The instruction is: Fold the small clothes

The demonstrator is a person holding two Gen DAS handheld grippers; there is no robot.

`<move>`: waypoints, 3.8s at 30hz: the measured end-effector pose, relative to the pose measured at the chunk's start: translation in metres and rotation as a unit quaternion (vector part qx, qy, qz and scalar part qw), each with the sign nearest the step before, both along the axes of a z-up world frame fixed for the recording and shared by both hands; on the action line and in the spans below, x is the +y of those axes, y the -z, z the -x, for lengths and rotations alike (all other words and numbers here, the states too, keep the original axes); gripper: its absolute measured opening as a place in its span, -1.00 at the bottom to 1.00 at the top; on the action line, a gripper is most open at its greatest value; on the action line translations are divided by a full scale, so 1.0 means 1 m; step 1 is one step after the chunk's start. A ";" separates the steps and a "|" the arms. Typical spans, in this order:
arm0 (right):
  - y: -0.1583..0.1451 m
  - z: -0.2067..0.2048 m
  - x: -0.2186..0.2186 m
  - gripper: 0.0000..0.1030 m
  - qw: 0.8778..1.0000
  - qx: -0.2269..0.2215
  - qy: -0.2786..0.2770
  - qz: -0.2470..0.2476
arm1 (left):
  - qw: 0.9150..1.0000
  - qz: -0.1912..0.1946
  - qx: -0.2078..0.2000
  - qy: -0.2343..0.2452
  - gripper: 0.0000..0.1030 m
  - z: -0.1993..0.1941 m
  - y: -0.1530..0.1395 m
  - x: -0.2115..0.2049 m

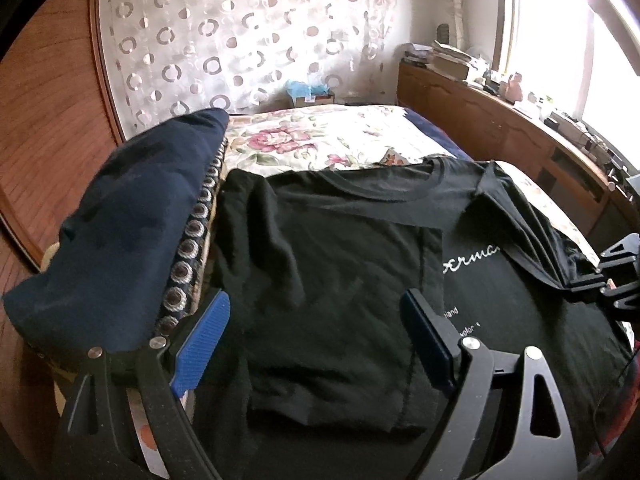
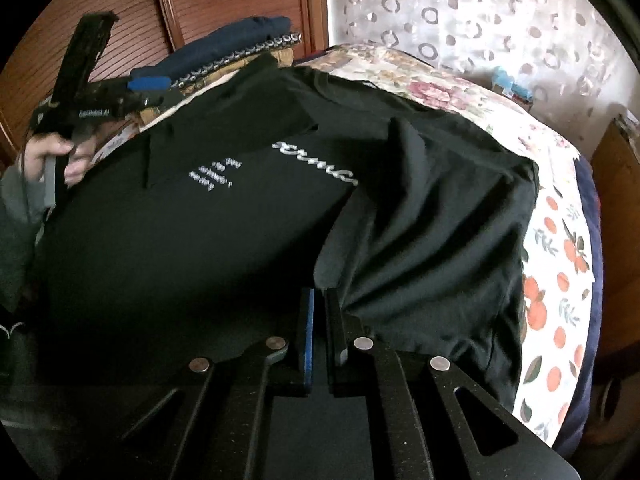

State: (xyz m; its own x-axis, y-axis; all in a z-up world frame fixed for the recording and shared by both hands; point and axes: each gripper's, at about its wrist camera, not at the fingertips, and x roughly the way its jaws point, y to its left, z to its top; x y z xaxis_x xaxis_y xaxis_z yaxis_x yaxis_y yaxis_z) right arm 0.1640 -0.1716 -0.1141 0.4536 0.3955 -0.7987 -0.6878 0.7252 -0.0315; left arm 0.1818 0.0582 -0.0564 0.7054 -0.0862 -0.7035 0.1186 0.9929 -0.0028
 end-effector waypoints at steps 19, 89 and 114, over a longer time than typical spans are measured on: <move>0.000 -0.092 0.045 -0.53 0.998 -0.045 0.040 -0.012 | 1.000 -0.008 -0.006 0.014 0.70 -0.002 -0.009 -0.015; 0.025 -0.163 -0.047 -0.04 0.982 -0.063 0.171 -0.058 | 0.984 -0.153 0.075 0.051 -0.84 -0.147 -0.042 0.003; -0.032 -0.128 -0.017 -0.89 0.981 -0.090 0.135 -0.102 | 0.998 -0.017 -0.008 0.057 -0.84 -0.006 -0.051 0.025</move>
State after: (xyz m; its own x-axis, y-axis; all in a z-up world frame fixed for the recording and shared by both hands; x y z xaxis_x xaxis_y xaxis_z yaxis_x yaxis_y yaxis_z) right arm 0.2921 -0.1886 -0.0825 0.6901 0.3854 -0.6125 -0.4669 0.8838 0.0301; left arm 0.1879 0.0837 -0.0058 0.7030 -0.1431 -0.6966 0.2306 0.9725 0.0330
